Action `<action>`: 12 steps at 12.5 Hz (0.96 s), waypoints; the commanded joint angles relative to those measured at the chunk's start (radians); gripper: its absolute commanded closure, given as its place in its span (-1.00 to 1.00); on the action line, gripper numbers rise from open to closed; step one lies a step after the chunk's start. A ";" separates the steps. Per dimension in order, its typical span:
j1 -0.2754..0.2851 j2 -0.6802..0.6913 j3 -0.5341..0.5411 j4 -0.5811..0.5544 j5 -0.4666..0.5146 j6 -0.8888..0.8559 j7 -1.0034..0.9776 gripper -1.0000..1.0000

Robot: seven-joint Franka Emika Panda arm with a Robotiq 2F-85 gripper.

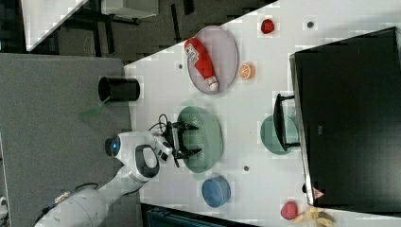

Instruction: Drag strainer right to left.

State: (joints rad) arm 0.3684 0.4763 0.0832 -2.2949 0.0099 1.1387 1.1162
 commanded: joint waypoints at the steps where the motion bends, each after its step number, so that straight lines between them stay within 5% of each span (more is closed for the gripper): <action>1: 0.055 0.028 0.010 0.104 0.031 -0.064 0.068 -1.00; 12: 0.222 0.175 0.013 0.361 0.108 -0.116 0.266 -1.00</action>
State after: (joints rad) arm 0.5234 0.6577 0.0899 -1.9668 0.1305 1.0410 1.2998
